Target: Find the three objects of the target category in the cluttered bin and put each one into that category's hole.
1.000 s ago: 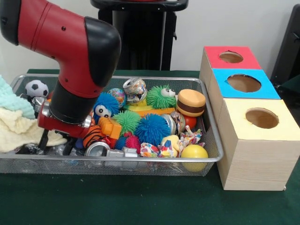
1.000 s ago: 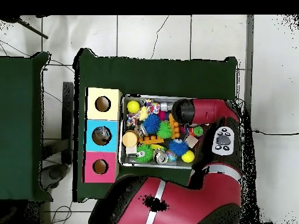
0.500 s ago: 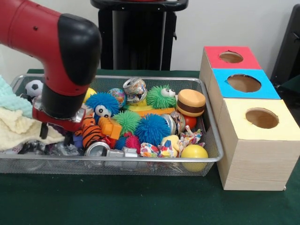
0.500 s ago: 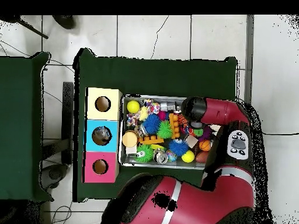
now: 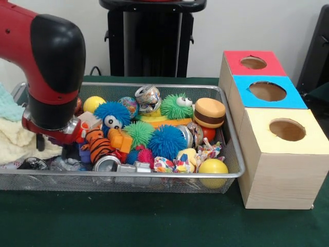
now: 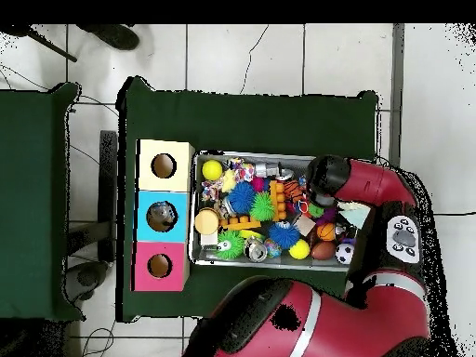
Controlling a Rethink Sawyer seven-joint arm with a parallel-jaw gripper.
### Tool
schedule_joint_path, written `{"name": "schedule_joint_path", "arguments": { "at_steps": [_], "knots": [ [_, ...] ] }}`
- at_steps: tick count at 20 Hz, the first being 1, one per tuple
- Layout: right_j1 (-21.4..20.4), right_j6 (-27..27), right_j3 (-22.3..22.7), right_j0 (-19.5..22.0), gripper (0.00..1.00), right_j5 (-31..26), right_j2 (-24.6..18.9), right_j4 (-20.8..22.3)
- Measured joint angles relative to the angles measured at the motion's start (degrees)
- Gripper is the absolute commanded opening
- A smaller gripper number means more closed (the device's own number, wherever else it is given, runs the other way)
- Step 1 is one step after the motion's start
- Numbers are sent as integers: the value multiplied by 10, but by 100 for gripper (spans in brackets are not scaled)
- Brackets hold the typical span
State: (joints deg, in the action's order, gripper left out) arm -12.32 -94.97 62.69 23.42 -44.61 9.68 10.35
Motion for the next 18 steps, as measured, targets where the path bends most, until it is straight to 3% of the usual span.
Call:
{"name": "schedule_joint_path", "arguments": {
  "at_steps": [7,18],
  "knots": [
    [-2,0,4,10,100,10,-13,0],
    [-30,0,66,46,100,80,-48,-5]
  ]
}}
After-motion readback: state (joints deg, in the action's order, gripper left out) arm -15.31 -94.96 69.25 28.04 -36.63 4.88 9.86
